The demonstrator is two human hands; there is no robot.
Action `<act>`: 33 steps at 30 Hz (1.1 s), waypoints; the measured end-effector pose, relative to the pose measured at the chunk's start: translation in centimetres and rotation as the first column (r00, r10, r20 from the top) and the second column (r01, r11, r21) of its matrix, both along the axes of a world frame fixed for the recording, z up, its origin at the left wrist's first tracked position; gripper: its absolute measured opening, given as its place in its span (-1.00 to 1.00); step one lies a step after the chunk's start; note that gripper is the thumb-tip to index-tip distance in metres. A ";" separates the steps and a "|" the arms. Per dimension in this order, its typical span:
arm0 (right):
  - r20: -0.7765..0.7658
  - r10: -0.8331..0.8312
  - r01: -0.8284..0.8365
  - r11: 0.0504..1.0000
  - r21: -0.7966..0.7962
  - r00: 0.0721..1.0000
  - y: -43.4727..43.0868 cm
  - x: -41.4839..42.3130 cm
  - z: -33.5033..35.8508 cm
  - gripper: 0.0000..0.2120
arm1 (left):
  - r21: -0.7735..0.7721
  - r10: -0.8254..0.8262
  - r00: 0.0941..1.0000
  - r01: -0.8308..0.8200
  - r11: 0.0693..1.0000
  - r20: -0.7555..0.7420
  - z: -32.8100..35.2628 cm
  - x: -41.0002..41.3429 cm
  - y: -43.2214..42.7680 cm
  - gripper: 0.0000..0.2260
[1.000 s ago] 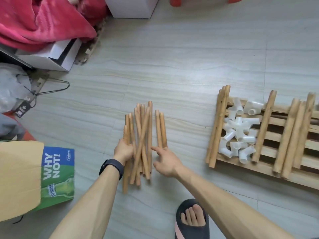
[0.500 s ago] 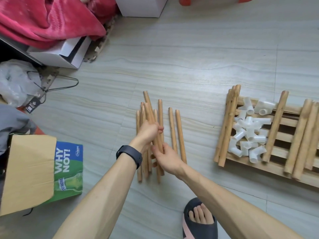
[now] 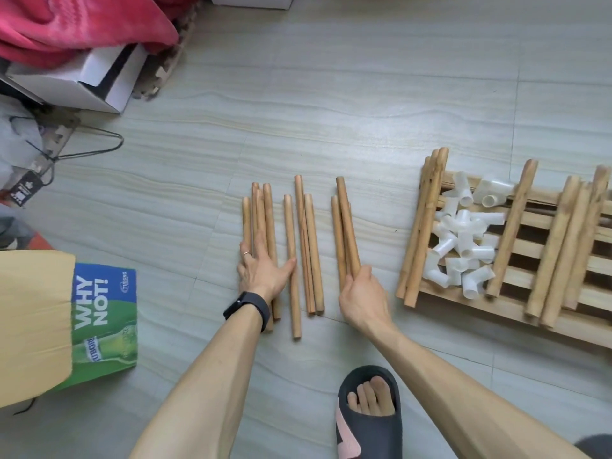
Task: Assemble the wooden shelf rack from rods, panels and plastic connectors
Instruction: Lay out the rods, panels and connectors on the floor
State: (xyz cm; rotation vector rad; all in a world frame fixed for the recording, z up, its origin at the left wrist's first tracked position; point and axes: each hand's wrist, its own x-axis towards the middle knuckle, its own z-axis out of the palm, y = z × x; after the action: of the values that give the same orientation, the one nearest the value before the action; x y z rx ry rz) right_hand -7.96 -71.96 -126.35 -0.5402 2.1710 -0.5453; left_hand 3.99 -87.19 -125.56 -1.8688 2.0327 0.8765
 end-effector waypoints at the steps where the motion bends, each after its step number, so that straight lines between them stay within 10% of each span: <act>1: 0.000 0.030 -0.030 0.999 0.015 1.000 -0.4 0.3 0.0 -0.70 | -0.029 -0.030 1.000 0.029 0.999 -0.002 0.0 -0.2 0.0 -0.22; 18: -0.076 -0.273 0.262 0.956 -0.130 0.959 3.2 3.0 -0.6 -0.69 | 0.059 -0.294 0.941 0.288 0.956 0.165 -1.1 -4.1 3.5 -0.06; 28: 0.047 0.346 -0.349 0.935 0.062 0.937 -1.0 1.4 1.3 -0.17 | 0.100 -0.315 0.940 0.303 0.948 0.132 -0.9 -4.1 2.1 -0.03; 33: 0.124 0.500 -0.505 0.863 0.010 0.857 -1.9 -1.9 2.0 -0.47 | 0.048 -0.309 0.936 0.305 0.951 0.169 -1.2 -3.9 0.8 -0.16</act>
State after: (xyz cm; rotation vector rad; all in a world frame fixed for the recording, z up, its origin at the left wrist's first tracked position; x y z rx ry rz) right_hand -9.88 -73.84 -124.40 -0.9883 1.8215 -0.2329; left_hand 0.06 -86.40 -126.78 -1.4991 2.1163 0.6253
